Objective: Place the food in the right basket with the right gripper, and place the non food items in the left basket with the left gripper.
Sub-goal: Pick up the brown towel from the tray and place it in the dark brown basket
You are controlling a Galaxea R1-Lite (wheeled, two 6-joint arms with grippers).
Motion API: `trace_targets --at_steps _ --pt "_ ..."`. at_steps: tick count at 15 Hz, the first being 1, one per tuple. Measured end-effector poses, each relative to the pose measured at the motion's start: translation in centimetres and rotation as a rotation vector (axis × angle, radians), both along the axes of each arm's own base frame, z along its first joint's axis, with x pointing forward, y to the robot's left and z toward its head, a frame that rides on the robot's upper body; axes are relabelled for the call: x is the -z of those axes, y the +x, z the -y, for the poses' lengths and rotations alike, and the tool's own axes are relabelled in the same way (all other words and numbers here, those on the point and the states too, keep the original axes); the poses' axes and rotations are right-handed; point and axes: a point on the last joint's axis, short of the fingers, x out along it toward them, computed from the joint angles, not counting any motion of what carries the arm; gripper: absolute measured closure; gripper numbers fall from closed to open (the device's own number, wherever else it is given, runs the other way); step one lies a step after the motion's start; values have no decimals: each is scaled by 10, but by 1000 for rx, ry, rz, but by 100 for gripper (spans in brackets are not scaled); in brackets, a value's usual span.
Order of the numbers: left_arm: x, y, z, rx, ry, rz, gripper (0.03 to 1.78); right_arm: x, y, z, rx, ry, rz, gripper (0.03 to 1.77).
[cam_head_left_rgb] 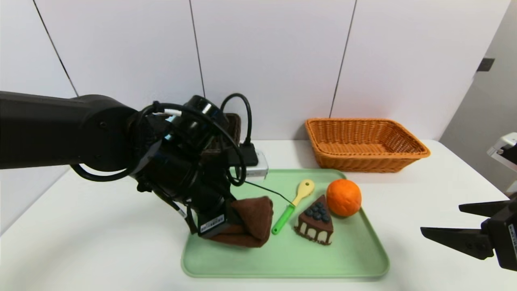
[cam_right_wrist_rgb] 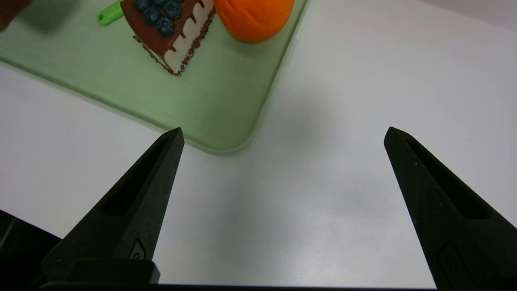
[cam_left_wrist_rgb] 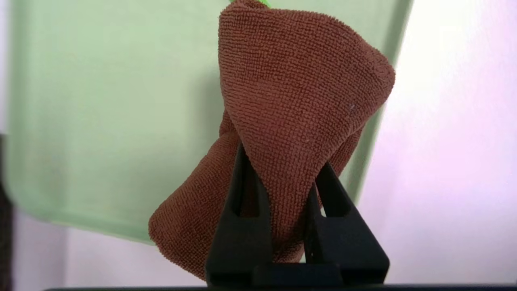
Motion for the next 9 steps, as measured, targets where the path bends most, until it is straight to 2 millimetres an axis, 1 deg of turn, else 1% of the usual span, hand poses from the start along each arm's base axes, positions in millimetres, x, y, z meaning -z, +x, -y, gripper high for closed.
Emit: trace_targets --at_steps 2,5,9 --pt "-19 3 0 -115 -85 50 155 0 0 0 -1 1 0 9" --pt "-44 12 0 -334 -223 87 155 1 -1 0 -4 3 -3 9" --pt "-75 32 -19 -500 -367 123 155 2 -1 0 -5 3 -9 9"
